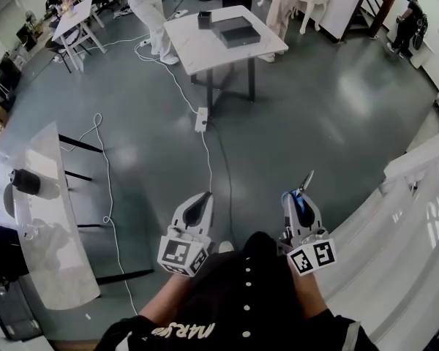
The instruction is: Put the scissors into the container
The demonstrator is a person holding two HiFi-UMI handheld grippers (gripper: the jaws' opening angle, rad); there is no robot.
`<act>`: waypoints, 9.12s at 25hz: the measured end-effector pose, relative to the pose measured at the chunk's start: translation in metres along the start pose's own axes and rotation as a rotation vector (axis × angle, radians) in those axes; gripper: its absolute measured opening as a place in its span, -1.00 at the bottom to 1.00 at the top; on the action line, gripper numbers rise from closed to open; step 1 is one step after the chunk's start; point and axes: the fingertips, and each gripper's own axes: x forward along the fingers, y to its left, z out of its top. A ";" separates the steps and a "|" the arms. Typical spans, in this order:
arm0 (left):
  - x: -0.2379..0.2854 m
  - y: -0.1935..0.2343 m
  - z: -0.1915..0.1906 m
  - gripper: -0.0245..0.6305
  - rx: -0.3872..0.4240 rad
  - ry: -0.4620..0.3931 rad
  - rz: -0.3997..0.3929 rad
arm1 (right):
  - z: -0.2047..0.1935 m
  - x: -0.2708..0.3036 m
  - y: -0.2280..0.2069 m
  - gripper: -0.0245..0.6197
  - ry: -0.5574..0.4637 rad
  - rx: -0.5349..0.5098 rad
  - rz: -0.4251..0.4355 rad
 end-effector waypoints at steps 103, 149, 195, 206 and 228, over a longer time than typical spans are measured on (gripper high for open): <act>0.504 0.278 0.096 -0.82 -0.035 -0.005 0.079 | 0.002 0.530 -0.280 -0.74 0.051 0.019 0.048; 0.715 0.394 0.129 -0.82 -0.032 0.045 0.063 | -0.007 0.747 -0.390 -0.74 0.073 0.050 0.040; 0.898 0.480 0.140 -0.82 -0.087 0.041 0.260 | -0.032 0.952 -0.517 -0.74 0.210 0.009 0.246; 0.911 0.510 0.127 -0.82 -0.137 0.080 0.269 | -0.082 0.985 -0.515 -0.74 0.361 0.078 0.257; 0.920 0.525 0.064 -0.82 -0.218 0.199 0.276 | -0.211 1.006 -0.519 -0.74 0.639 0.342 0.209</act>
